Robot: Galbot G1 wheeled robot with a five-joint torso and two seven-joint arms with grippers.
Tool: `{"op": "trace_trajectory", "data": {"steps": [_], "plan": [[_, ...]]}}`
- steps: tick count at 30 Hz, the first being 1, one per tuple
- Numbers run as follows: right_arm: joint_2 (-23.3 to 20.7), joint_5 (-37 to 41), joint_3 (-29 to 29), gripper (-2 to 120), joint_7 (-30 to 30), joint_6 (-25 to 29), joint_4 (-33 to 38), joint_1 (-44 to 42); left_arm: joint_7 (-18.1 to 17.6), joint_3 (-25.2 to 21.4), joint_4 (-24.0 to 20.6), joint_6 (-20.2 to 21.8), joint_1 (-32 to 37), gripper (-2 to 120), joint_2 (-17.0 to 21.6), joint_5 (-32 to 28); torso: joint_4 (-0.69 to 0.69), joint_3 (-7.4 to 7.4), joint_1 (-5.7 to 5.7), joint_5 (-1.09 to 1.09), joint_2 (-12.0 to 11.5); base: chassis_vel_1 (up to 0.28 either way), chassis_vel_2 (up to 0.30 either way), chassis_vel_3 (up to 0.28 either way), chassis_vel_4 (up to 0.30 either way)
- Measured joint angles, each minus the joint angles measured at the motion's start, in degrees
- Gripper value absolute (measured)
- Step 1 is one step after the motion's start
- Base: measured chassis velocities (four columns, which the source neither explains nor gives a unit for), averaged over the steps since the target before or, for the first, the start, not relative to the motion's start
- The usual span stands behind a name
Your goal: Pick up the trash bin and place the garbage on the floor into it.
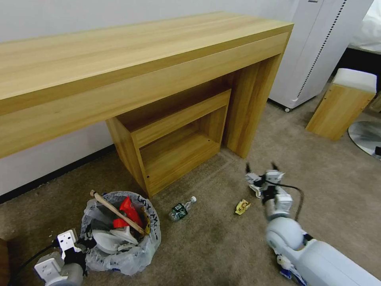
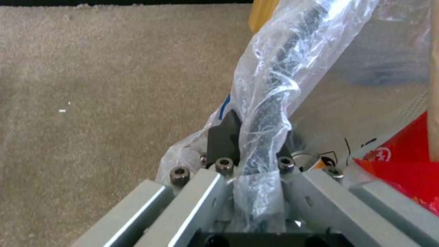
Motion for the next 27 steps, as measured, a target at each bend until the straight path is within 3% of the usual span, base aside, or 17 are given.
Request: {"op": "trace_trajectory", "data": {"steps": [2, 4, 6, 10, 12, 15, 19, 27], "plan": [[2.18, 9.4, -3.74, 100, 2.45, -4.89, 0.12, 4.65, -0.02, -0.02, 0.39, 0.0, -0.3, 0, -0.47, 0.13, 0.01, 0.0, 0.0, -0.01, 0.0, 0.0, 0.0, 0.0, 0.0], [2.84, 11.18, -4.42, 100, 3.22, -5.81, -0.08, 5.7, -0.02, -0.02, 0.51, 0.0, -0.37, 0, -0.6, 0.14, 0.0, 0.0, 0.0, -0.02, 0.0, 0.0, 0.0, 0.0, 0.0], [5.92, 18.19, -5.66, 100, 6.16, -9.93, -1.6, 9.28, -0.07, -0.04, 0.98, 0.0, -0.7, 0, -1.16, 0.29, 0.01, 0.0, 0.0, -0.01, 0.0, 0.0, 0.0, 0.0, 0.0], [10.16, 23.8, -5.84, 100, 9.81, -13.63, -4.28, 10.76, -0.08, 0.0, 1.79, 0.0, -1.01, 0, -1.96, 0.75, 0.0, 0.0, 0.0, -0.01, 0.0, 0.0, 0.0, 0.0, 0.0], [11.62, 24.17, -5.82, 100, 10.66, -14.23, -5.34, 10.78, -0.08, 0.05, 2.09, 0.0, -1.16, 0, -2.18, 0.92, -0.01, 0.0, 0.0, -0.01, 0.0, 0.0, 0.0, 0.0, 0.0], [18.15, 24.32, -5.23, 100, 12.61, -16.12, -9.45, 10.65, -0.1, 0.14, 2.81, 0.0, -1.79, 0, -2.69, 1.14, 0.0, 0.0, 0.0, 0.0, 0.0, 0.0, 0.0, 0.0, 0.0], [22.93, 24.67, -4.35, 100, 12.59, -17.61, -12.96, 10.74, -0.14, 0.16, 3.32, 0.0, -2.2, 0, -2.94, 1.2, 0.01, 0.0, 0.0, -0.01, 0.0, 0.0, 0.0, 0.0, 0.0], [23.51, 21.89, -5.17, 100, 10.09, -16.62, -15.61, 11.31, -0.16, -0.07, 3.73, 0.0, -2.75, 0, -3.04, 1.01, -0.01, 0.0, 0.0, -0.01, 0.0, 0.0, 0.0, 0.0, 0.0]]}}
